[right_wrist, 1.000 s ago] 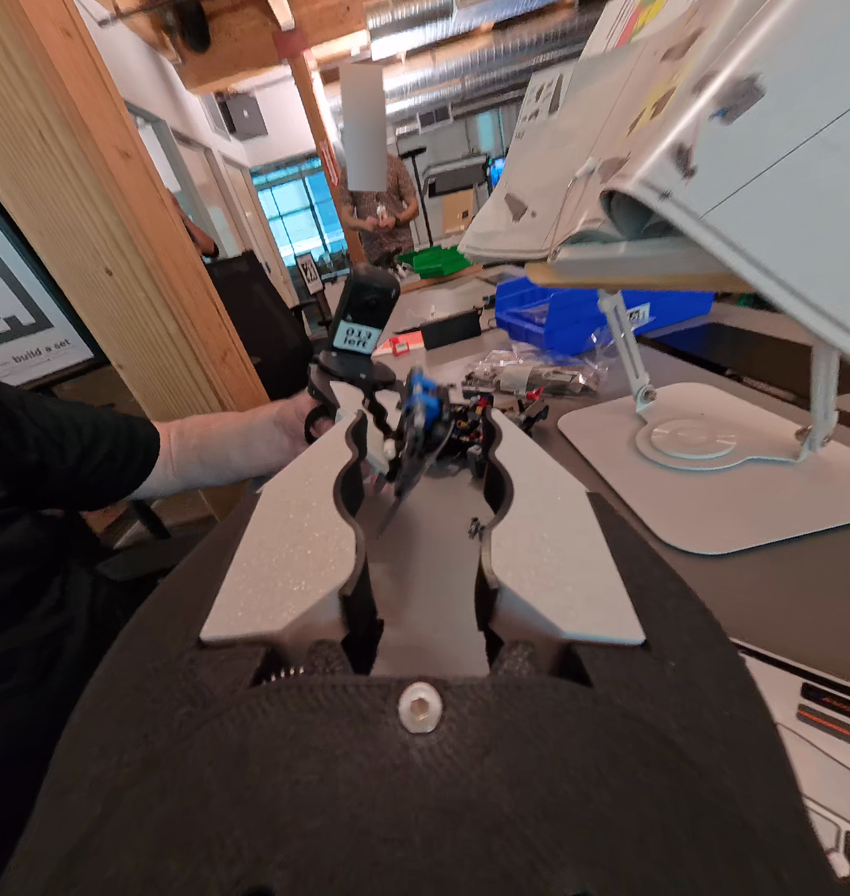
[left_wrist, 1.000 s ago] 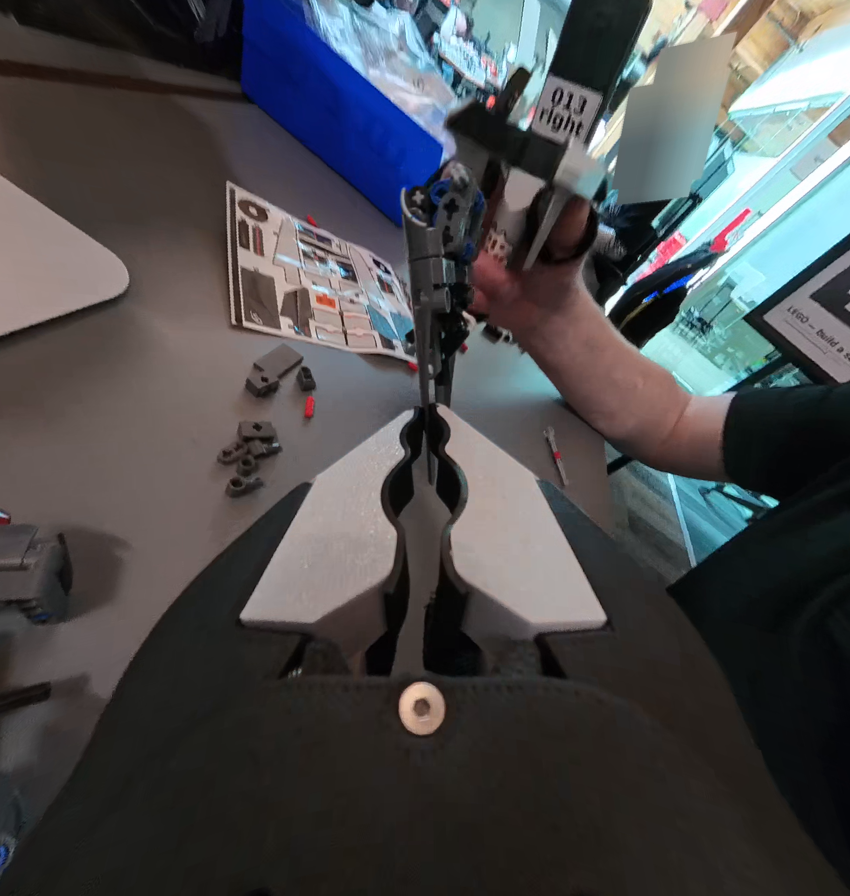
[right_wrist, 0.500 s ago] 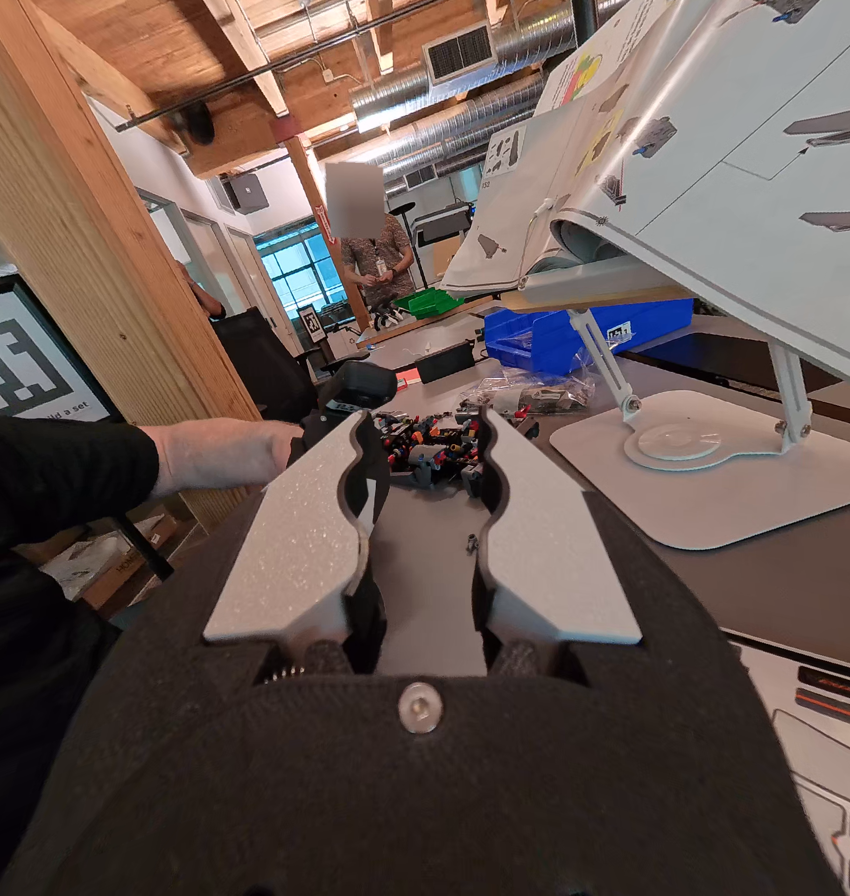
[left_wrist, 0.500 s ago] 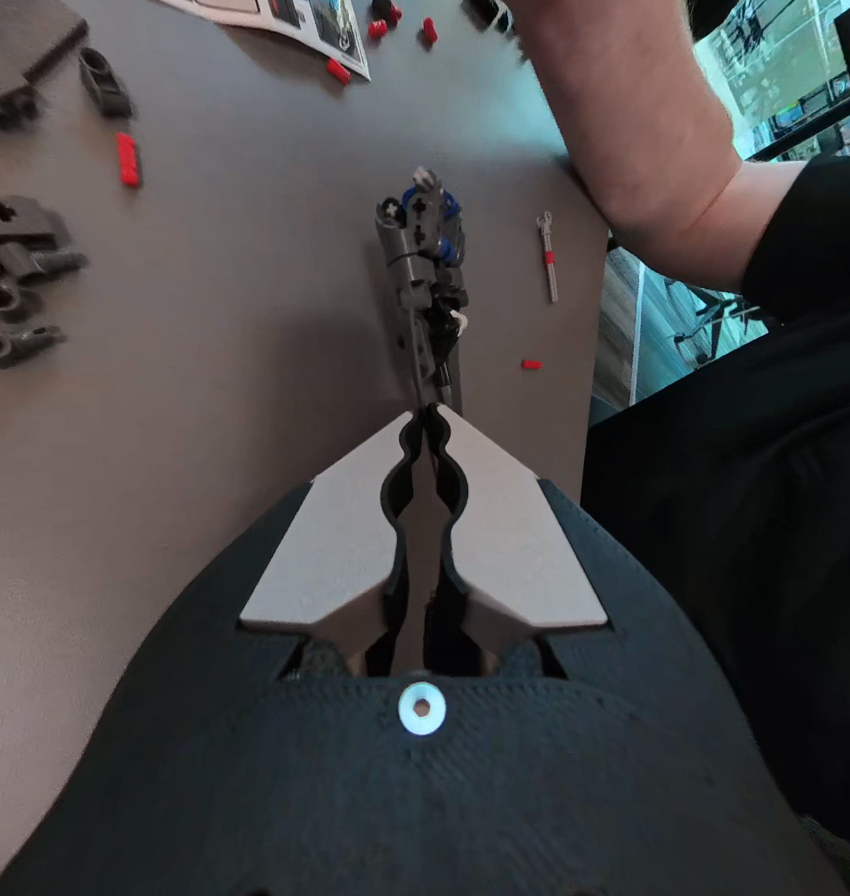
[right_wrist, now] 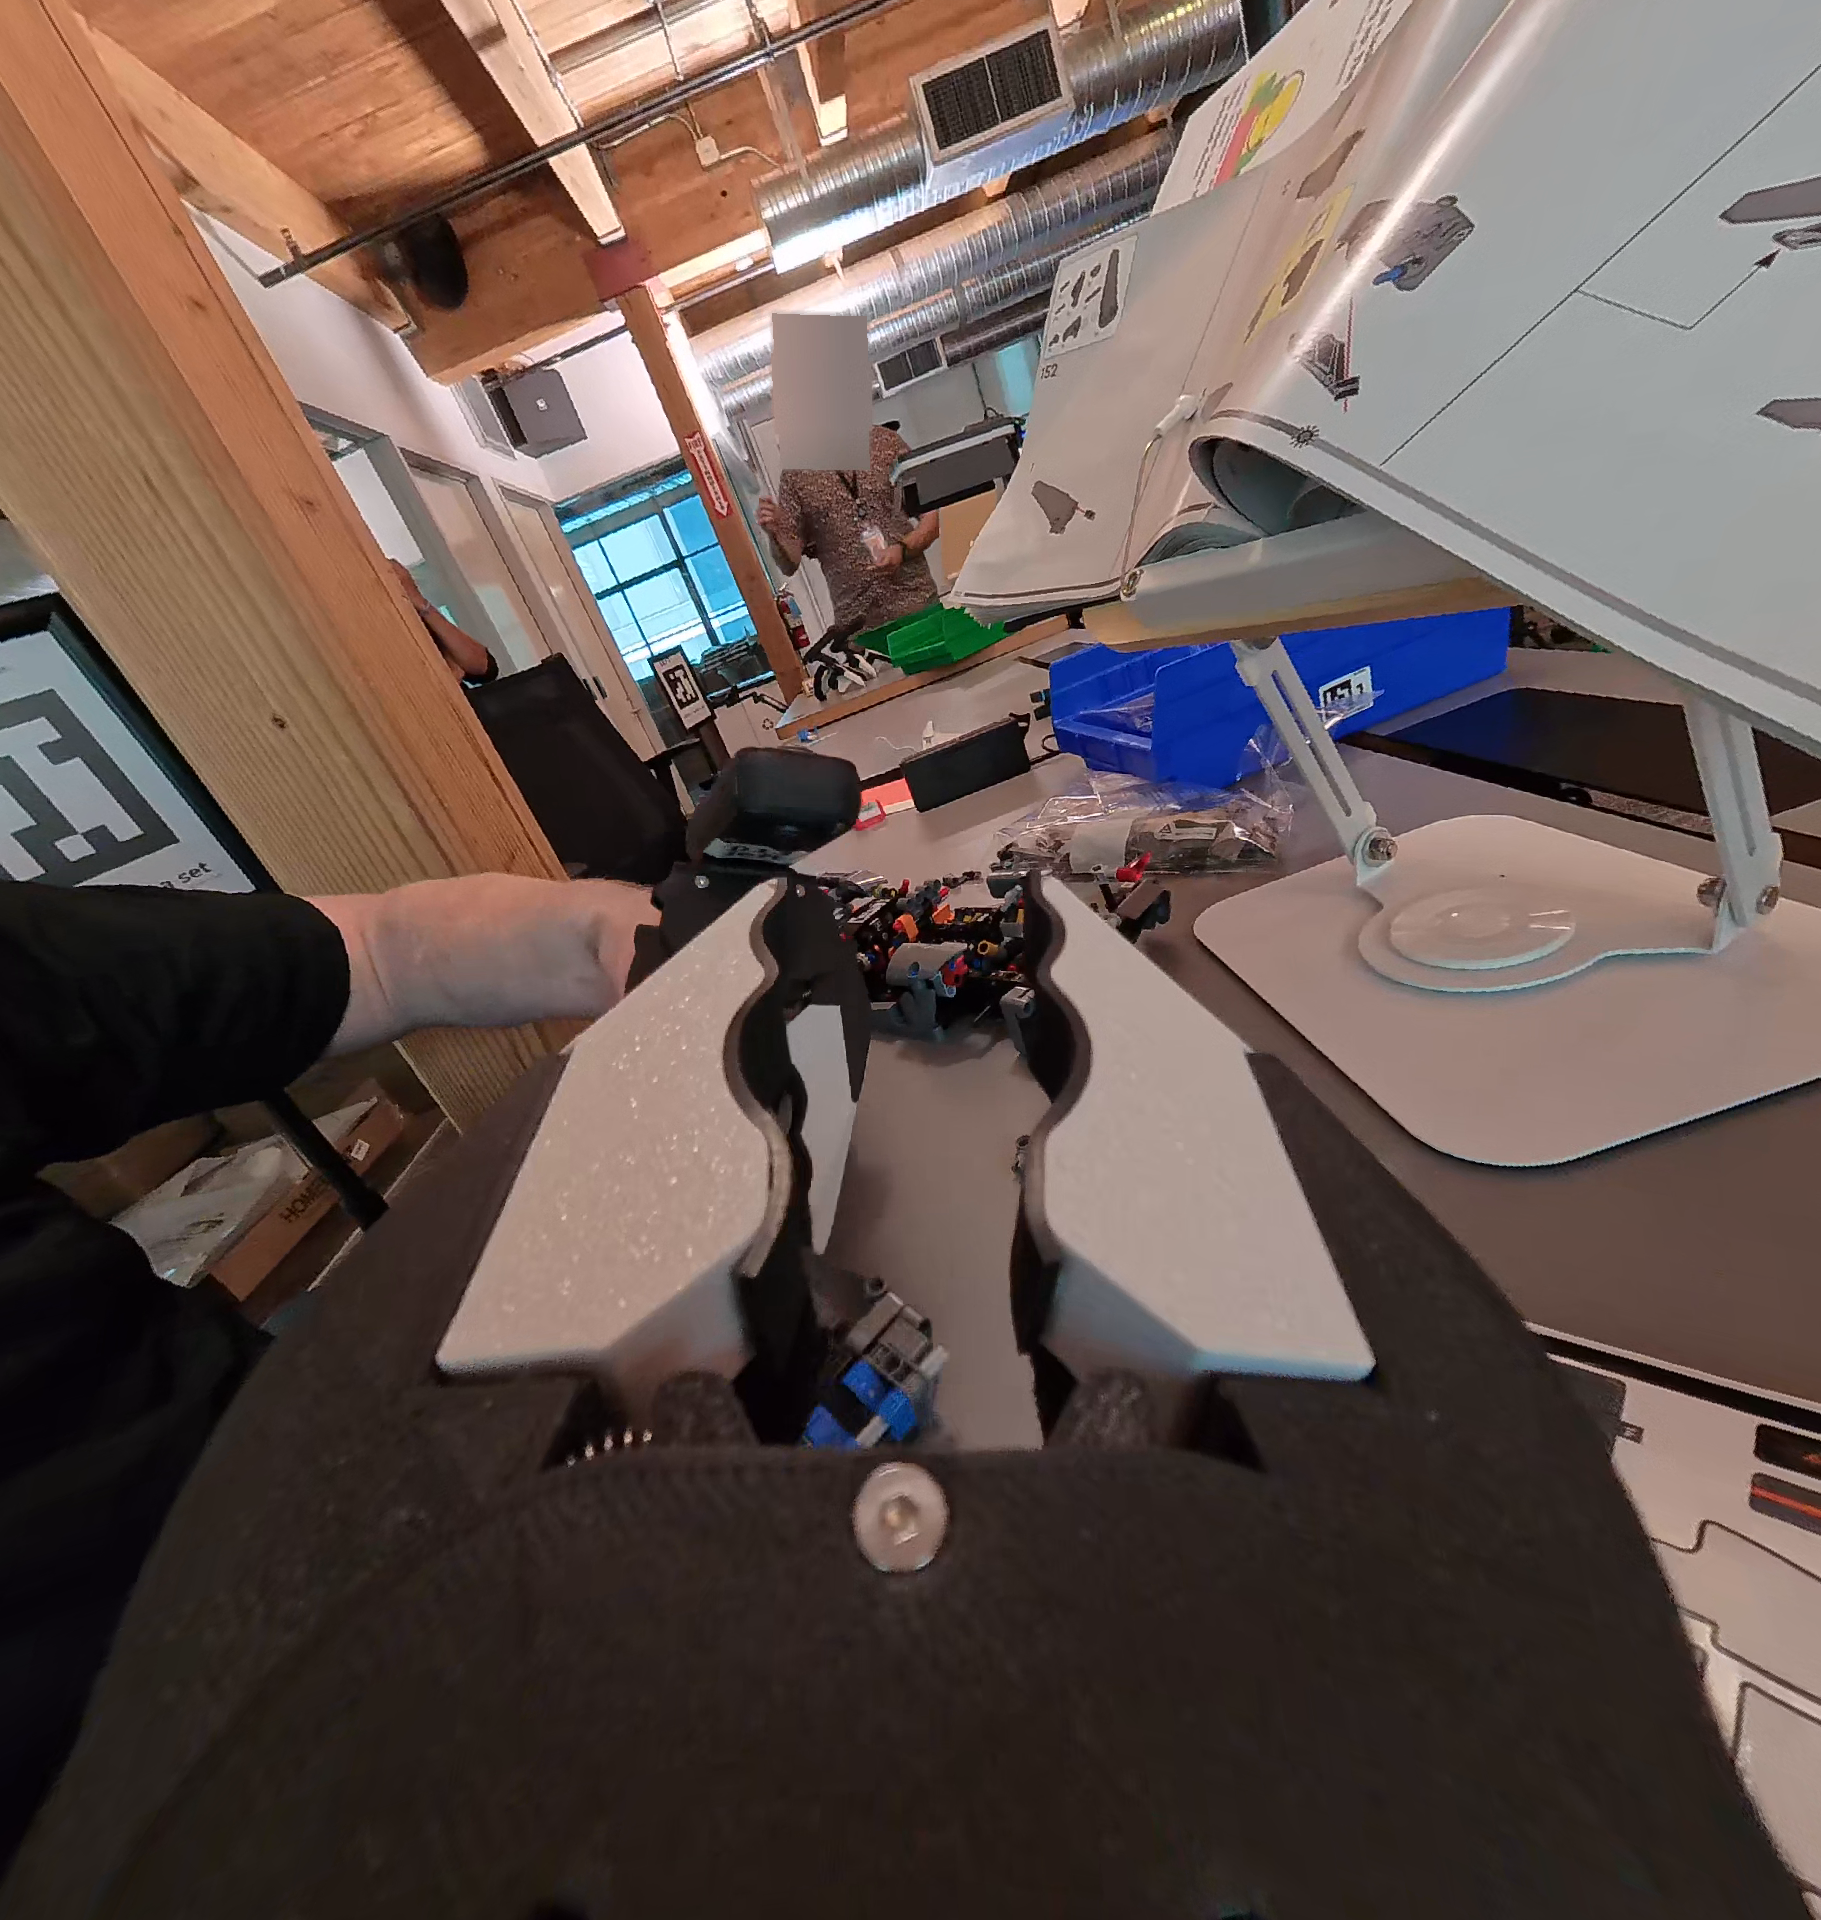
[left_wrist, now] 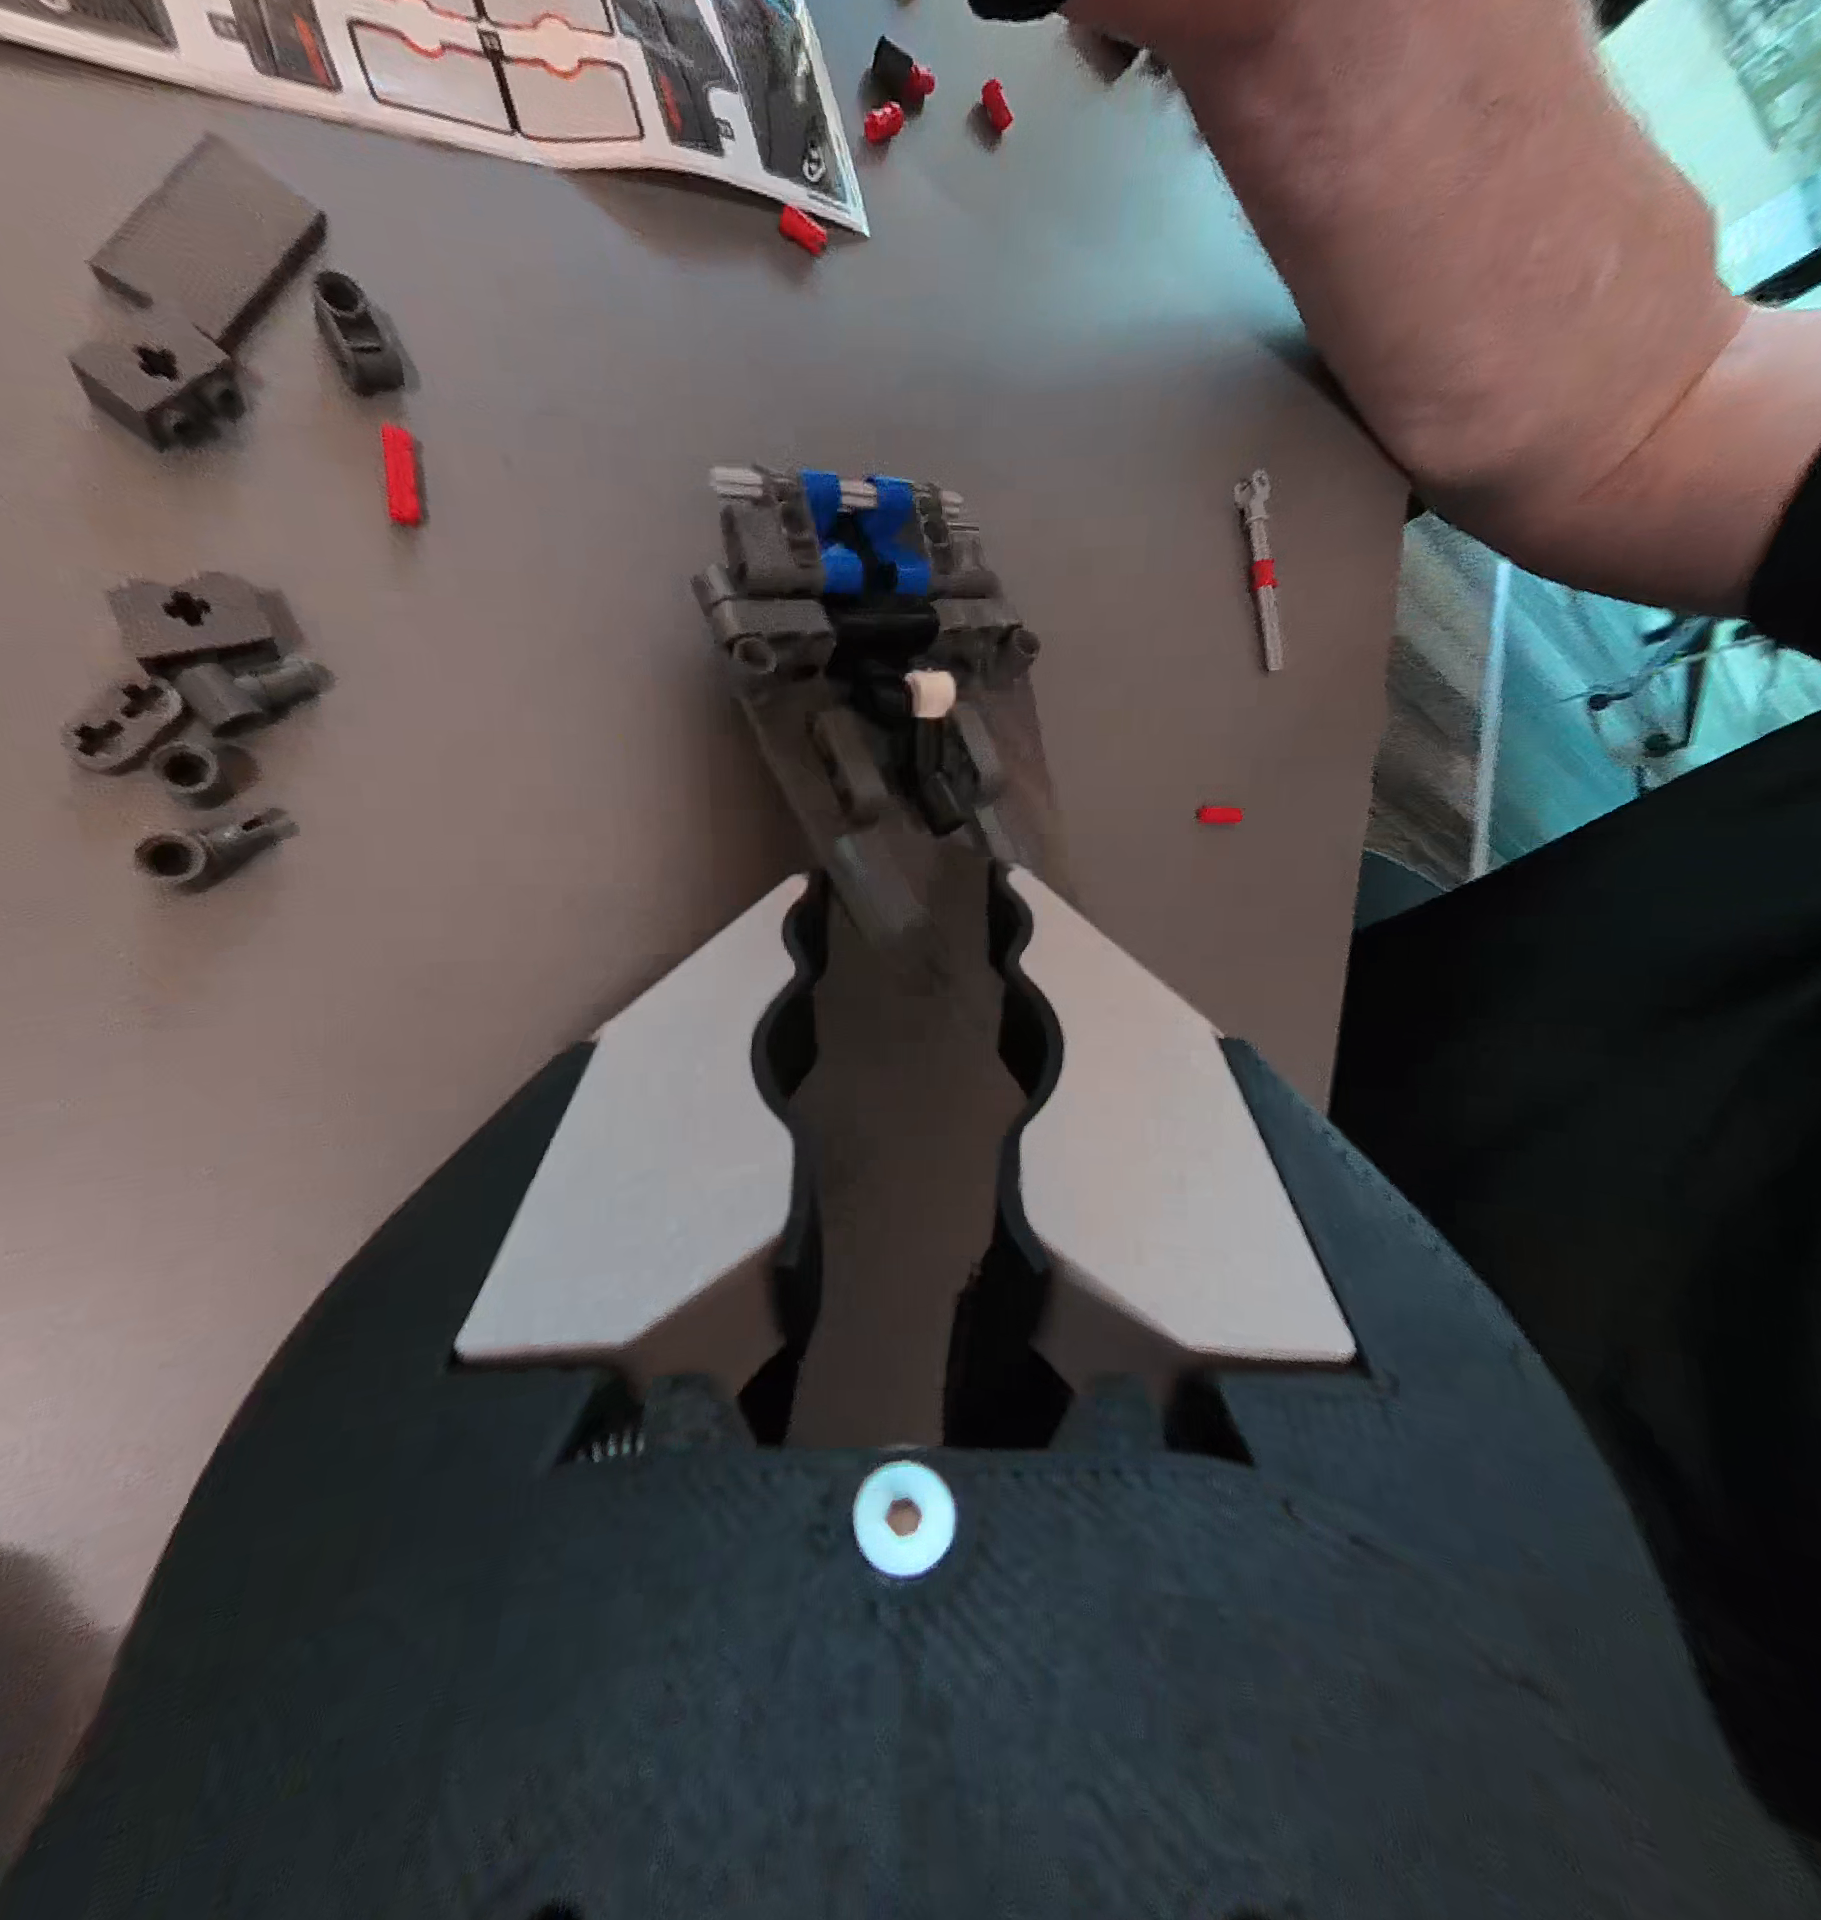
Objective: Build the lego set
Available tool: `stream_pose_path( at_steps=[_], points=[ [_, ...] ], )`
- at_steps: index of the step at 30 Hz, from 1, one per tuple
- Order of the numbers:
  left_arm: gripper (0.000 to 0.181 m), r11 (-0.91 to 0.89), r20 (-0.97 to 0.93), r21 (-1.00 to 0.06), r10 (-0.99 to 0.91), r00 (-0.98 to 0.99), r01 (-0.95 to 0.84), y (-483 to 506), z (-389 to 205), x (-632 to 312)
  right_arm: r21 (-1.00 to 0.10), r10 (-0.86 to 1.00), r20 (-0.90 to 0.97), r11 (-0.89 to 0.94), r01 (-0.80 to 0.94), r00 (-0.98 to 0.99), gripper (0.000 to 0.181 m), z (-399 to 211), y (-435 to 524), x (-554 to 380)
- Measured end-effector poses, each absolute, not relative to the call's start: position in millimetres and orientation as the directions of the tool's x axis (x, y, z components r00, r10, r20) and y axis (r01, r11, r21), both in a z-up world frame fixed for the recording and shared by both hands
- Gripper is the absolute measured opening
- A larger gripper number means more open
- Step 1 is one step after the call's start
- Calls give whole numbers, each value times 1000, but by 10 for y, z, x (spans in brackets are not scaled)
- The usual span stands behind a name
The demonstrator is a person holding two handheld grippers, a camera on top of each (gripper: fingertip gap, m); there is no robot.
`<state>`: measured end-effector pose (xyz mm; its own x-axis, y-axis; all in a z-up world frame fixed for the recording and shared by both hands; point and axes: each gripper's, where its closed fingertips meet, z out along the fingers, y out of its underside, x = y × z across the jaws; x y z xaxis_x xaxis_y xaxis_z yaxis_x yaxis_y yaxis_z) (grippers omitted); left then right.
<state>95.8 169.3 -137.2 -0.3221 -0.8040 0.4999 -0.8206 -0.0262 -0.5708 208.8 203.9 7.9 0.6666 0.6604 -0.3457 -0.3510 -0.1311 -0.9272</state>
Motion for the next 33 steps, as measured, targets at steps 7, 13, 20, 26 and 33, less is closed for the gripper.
stream_pose_path(
  at_steps=[7, 13, 20, 26, 33],
  points=[
    [43, 74, 274, -662, -903, -332, -746, 1933, -1254, 963, -931, 655, -339, -131, -339, 676, 41, 67, 2047, 2095],
    [38, 275, 17, -722, -911, -413, -635, 1854, -1137, 908, -934, 652, -335, -137, -329, 680, 41, 39, 2056, 2091],
    [37, 608, -340, -636, -774, -535, -476, 1660, -1203, 987, -939, 655, -328, -150, -309, 680, 41, -10, 2067, 2051],
    [37, 895, -679, -337, -447, -583, -293, 1699, -1256, 1053, -943, 655, -321, -153, -296, 684, 41, -26, 2069, 2039],
    [44, 975, -783, -134, -213, -584, -176, 1687, -1375, 1127, -950, 653, -307, -174, -258, 692, 41, -103, 2087, 1991]
  ],
)
